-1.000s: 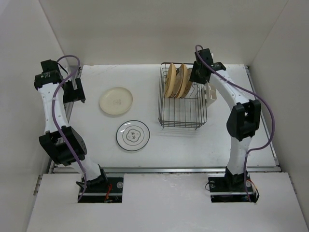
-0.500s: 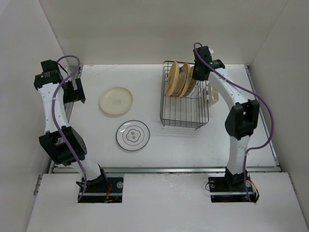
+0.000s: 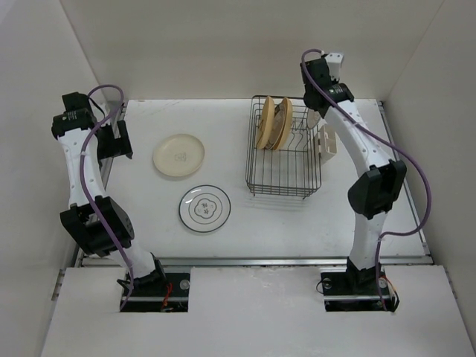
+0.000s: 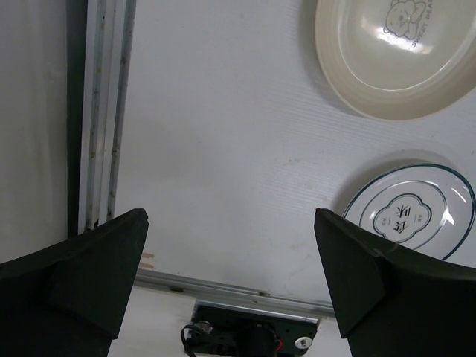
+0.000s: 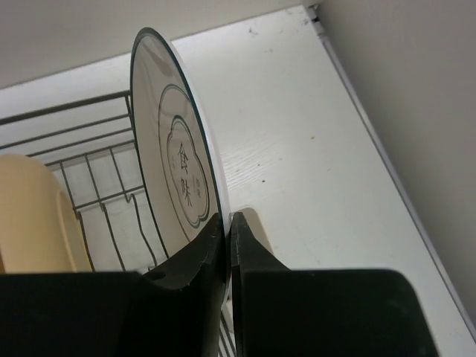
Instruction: Unload the plates from the dish rack
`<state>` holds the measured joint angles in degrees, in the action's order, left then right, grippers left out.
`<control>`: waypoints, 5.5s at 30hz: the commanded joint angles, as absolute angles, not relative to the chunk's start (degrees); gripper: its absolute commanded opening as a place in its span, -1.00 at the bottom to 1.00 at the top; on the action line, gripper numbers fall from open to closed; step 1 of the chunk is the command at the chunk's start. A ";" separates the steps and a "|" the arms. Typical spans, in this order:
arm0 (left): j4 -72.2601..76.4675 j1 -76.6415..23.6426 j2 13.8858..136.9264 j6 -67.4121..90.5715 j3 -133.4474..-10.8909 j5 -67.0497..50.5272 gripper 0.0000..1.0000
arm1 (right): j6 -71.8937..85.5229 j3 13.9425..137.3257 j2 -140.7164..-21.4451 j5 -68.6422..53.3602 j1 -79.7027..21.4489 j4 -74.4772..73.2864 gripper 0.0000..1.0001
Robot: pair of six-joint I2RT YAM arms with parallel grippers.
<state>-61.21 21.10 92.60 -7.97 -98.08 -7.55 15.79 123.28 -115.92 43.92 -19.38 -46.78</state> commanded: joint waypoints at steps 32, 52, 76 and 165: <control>-61.26 21.18 80.16 -10.37 -88.59 -6.94 0.89 | 4.57 102.92 -119.09 -36.56 -45.70 -30.59 -0.24; -61.26 21.18 81.21 -9.84 -89.21 -7.56 0.89 | 16.68 113.90 -103.81 0.68 -40.53 -31.38 1.00; -61.79 21.18 85.25 -9.84 -93.86 -8.70 0.89 | 20.48 130.61 -120.49 31.46 -23.73 -45.70 0.02; -62.67 16.62 86.30 -20.48 -98.43 -46.58 0.95 | 5.71 126.20 -115.82 -27.75 -33.30 -27.07 -1.00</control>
<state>-64.07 18.90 86.30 -19.05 -95.68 -38.20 2.68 126.61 -109.06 -2.31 -30.72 -29.41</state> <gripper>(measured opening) 0.979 0.224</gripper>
